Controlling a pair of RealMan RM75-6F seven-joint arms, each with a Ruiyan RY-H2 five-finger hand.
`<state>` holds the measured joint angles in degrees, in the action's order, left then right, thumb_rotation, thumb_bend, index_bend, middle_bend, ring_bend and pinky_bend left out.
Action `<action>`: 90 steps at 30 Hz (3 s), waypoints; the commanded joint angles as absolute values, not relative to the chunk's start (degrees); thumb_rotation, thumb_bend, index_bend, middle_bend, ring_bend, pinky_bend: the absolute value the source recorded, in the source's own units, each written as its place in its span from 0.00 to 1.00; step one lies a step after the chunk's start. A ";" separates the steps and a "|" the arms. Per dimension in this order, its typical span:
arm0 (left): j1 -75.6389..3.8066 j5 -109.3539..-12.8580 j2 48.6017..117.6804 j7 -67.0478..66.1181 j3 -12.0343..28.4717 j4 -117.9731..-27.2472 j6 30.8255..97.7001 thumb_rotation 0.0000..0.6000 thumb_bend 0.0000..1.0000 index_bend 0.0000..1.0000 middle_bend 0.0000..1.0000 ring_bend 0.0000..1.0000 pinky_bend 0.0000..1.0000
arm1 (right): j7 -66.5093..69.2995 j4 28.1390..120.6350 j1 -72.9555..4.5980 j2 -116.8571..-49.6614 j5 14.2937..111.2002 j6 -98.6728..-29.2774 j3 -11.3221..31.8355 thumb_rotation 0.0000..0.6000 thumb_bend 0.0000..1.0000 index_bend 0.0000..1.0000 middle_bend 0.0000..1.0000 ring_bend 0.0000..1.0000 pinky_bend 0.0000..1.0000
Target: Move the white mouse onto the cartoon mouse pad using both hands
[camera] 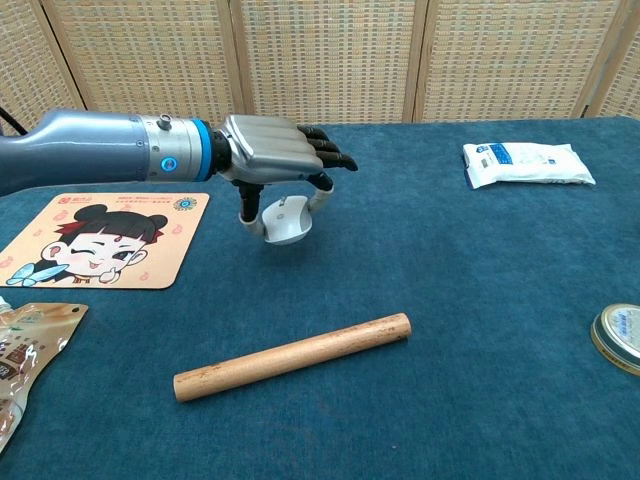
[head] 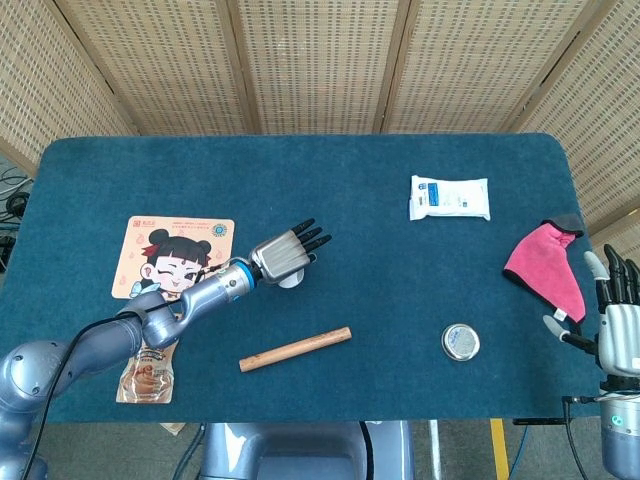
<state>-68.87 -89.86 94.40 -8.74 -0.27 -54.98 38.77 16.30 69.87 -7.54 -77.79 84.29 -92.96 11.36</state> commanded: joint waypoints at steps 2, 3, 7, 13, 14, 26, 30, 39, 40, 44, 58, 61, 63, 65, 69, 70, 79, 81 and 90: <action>-66.86 -92.32 91.69 -8.96 -2.70 -55.84 41.81 1.00 0.20 0.77 0.00 0.00 0.00 | 16.10 70.02 -7.48 -77.75 84.40 -93.19 11.36 1.00 0.00 0.08 0.00 0.00 0.00; -66.38 -93.05 91.07 -8.86 -3.42 -55.81 42.57 1.00 0.20 0.77 0.00 0.00 0.00 | 15.97 70.07 -7.48 -77.76 84.46 -93.25 11.34 1.00 0.00 0.08 0.00 0.00 0.00; -64.32 -96.29 89.12 -8.42 -6.36 -54.24 46.16 1.00 0.20 0.77 0.00 0.00 0.00 | 15.41 70.19 -7.49 -77.86 84.65 -93.34 11.22 1.00 0.00 0.08 0.00 0.00 0.00; -61.12 -99.25 87.14 -6.07 -9.07 -50.77 51.58 1.00 0.20 0.77 0.00 0.00 0.00 | 14.54 70.34 -7.57 -78.06 84.99 -93.45 11.02 1.00 0.00 0.08 0.00 0.00 0.00; -60.78 -99.55 86.99 -5.80 -9.34 -50.28 52.16 1.00 0.20 0.77 0.00 0.00 0.00 | 14.46 70.35 -7.57 -78.07 85.04 -93.47 10.98 1.00 0.00 0.08 0.00 0.00 0.00; -54.01 -104.55 88.02 -0.22 -14.54 -37.25 60.87 1.00 0.21 0.77 0.00 0.00 0.00 | 12.63 70.90 -7.56 -78.27 85.85 -94.14 10.62 1.00 0.00 0.08 0.00 0.00 0.00; -52.56 -105.82 89.15 0.90 -15.80 -33.14 62.34 1.00 0.20 0.77 0.00 0.00 0.00 | 12.29 71.05 -7.56 -78.31 86.00 -94.23 10.54 1.00 0.00 0.08 0.00 0.00 0.00; -49.36 -108.35 92.43 3.72 -18.51 -23.48 64.55 1.00 0.20 0.77 0.00 0.00 0.00 | 11.78 71.42 -7.51 -78.30 86.22 -94.57 10.51 1.00 0.00 0.08 0.00 0.00 0.00; -49.10 -108.62 92.86 4.00 -18.73 -22.42 64.89 1.00 0.20 0.77 0.00 0.00 0.00 | 11.79 71.44 -7.49 -78.28 86.21 -94.65 10.55 1.00 0.00 0.08 0.00 0.00 0.00; -48.39 -109.39 94.34 5.10 -19.43 -19.49 65.68 1.00 0.20 0.77 0.00 0.00 0.00 | 11.74 71.51 -7.41 -78.23 86.16 -94.79 10.60 1.00 0.00 0.08 0.00 0.00 0.00; -46.93 -110.68 96.69 6.46 -21.05 -13.41 65.13 1.00 0.21 0.77 0.00 0.00 0.00 | 11.56 71.27 -7.38 -78.33 85.93 -94.73 10.72 1.00 0.00 0.08 0.00 0.00 0.00; -46.84 -110.89 96.77 6.67 -21.41 -12.59 64.31 1.00 0.21 0.77 0.00 0.00 0.00 | 11.40 71.33 -7.40 -78.37 86.02 -94.82 10.71 1.00 0.00 0.08 0.00 0.00 0.00; -46.82 -110.76 96.94 6.91 -21.33 -12.31 64.15 1.00 0.21 0.77 0.00 0.00 0.00 | 11.34 71.39 -7.36 -78.38 86.03 -94.94 10.73 1.00 0.00 0.08 0.00 0.00 0.00; -46.83 -110.63 97.17 7.20 -21.23 -12.04 64.02 1.00 0.21 0.77 0.00 0.00 0.00 | 11.32 71.39 -7.34 -78.36 85.97 -94.93 10.76 1.00 0.00 0.08 0.00 0.00 0.00; -46.89 -110.92 97.67 6.98 -21.50 -11.13 64.21 1.00 0.21 0.77 0.00 0.00 0.00 | 11.19 71.38 -7.31 -78.39 86.01 -95.04 10.76 1.00 0.00 0.08 0.00 0.00 0.00; -46.91 -111.01 97.85 6.87 -21.58 -10.80 64.44 1.00 0.21 0.77 0.00 0.00 0.00 | 11.14 71.35 -7.32 -78.42 86.02 -95.04 10.76 1.00 0.00 0.08 0.00 0.00 0.00; -47.25 -111.46 99.13 6.54 -22.13 -8.92 63.71 1.00 0.21 0.77 0.00 0.00 0.00 | 11.09 71.14 -7.35 -78.49 85.81 -94.91 10.87 1.00 0.00 0.08 0.00 0.00 0.00; -47.24 -111.39 99.23 6.42 -22.14 -8.51 63.15 1.00 0.21 0.77 0.00 0.00 0.00 | 11.03 71.10 -7.36 -78.52 85.84 -94.98 10.90 1.00 0.00 0.08 0.00 0.00 0.00; -47.10 -110.82 99.65 5.93 -21.83 -7.66 61.83 1.00 0.20 0.74 0.00 0.00 0.00 | 10.59 70.96 -7.42 -78.71 85.91 -94.92 10.82 1.00 0.00 0.08 0.00 0.00 0.00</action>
<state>-47.12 -110.88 99.60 6.04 -21.88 -7.74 61.95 10.57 70.96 -7.42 -78.71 85.91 -94.92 10.83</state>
